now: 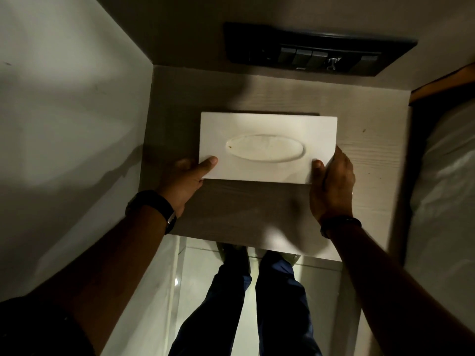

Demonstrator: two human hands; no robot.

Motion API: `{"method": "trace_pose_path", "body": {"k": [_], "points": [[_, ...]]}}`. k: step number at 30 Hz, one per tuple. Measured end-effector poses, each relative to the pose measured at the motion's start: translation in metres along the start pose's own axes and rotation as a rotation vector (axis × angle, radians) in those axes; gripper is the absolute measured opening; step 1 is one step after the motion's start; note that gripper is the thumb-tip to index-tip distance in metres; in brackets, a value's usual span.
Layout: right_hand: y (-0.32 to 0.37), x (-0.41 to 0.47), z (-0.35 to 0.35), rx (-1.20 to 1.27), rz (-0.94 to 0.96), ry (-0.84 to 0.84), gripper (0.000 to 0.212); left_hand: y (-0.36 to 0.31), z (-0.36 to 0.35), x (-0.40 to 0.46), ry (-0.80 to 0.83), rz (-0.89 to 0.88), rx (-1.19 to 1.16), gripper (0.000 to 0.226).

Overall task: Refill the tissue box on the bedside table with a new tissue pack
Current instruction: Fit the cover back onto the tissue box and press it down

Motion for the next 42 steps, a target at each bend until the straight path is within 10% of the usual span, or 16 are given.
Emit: {"method": "trace_pose_path", "body": {"k": [15,42], "points": [[0.019,0.024,0.008,-0.620,0.222,0.241,0.068,-0.028,-0.041,0.018,-0.173,-0.522,1.427,0.117],[0.023,0.006,0.013,-0.653,0.012,0.377,0.079,-0.033,-0.034,0.024,-0.075,-0.461,1.532,0.143]]}}
Point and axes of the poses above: each hand's wrist, its own x-axis towards the middle knuckle, its own z-axis out of the back of the hand, y = z × x, the point moved 3 cm from there along x, towards the middle knuckle, and after that the axes turned 14 degrees about y, right-handed, at the moved point
